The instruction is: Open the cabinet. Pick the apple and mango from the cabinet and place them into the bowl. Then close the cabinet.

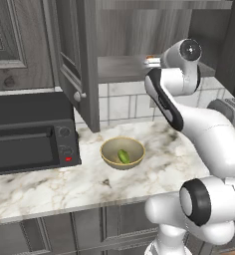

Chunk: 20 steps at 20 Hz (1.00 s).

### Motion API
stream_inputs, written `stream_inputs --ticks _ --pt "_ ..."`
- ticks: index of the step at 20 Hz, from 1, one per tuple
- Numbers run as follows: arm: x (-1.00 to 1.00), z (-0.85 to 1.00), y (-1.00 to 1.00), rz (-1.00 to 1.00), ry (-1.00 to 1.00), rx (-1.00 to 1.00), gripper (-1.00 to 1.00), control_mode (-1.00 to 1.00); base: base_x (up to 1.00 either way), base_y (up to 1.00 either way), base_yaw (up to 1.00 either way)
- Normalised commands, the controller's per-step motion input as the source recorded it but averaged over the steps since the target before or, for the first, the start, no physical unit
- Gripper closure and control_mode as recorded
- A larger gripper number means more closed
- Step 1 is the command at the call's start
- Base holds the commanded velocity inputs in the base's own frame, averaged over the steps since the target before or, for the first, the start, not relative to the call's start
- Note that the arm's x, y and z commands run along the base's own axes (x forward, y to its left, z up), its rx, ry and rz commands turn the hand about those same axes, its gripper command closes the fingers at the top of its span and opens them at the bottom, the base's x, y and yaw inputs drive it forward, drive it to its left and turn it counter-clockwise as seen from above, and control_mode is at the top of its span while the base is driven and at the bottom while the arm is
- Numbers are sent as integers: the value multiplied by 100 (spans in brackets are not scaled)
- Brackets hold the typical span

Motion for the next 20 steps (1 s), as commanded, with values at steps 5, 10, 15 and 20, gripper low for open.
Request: stream_inputs --ticks 5,10,15,20 --pt "57 0 -3 -2 3 0 -100 -100 0 0 0" --pt "54 0 -5 -2 5 0 -100 -100 0 0 0" --pt "54 0 -4 -1 6 0 -100 -100 0 0 0" --pt "55 -3 -3 0 5 0 -100 -100 0 0 0"
